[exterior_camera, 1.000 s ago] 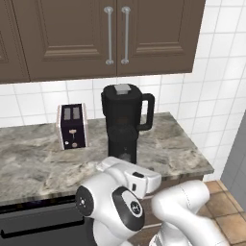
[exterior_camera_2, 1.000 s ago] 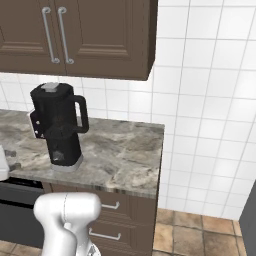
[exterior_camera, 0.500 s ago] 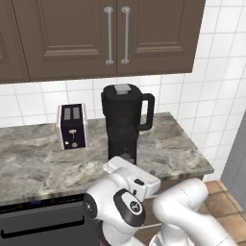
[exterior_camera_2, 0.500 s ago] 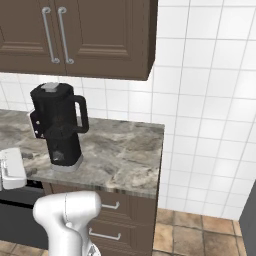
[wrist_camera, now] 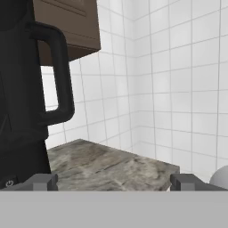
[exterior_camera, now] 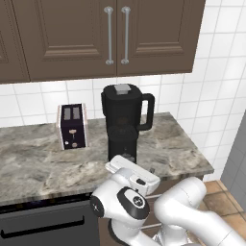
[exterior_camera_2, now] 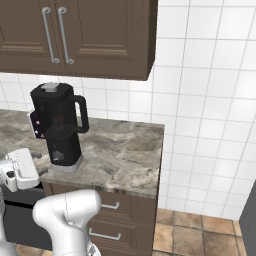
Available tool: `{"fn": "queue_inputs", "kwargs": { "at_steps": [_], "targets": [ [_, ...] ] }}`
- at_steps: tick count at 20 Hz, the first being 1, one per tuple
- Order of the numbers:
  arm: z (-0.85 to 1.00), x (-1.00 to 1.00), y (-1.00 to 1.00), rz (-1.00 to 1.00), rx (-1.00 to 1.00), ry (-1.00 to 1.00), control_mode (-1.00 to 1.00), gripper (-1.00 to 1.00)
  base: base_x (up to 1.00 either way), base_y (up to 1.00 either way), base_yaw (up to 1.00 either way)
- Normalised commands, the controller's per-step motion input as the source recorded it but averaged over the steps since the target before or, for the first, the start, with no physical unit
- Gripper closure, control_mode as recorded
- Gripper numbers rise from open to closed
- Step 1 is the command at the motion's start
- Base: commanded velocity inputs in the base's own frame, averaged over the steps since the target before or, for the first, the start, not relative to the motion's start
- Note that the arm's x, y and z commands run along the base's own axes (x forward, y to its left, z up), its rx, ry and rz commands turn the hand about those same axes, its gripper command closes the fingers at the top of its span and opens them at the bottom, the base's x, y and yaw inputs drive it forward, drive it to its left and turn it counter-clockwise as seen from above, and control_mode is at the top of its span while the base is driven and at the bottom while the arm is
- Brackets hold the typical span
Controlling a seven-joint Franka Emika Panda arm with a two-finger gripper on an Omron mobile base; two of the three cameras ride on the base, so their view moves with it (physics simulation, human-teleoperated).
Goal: Open the blender lid, put the tangerine in the blender, close the lid, and start the blender.
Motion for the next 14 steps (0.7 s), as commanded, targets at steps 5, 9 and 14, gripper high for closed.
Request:
{"fn": "queue_inputs", "kwargs": {
  "at_steps": [5, 9, 14],
  "targets": [
    [-0.01, 0.26, 0.03, 0.00, 0.00, 0.00, -1.00, -1.00, 0.00, 0.00, 0.00],
    [0.00, 0.23, 0.07, 0.00, 0.00, 0.00, -1.00, -1.00, 0.00, 0.00, 0.00],
    [0.00, 0.19, 0.12, 0.00, 0.00, 0.00, -1.00, -1.00, 0.00, 0.00, 0.00]
  ]
}}
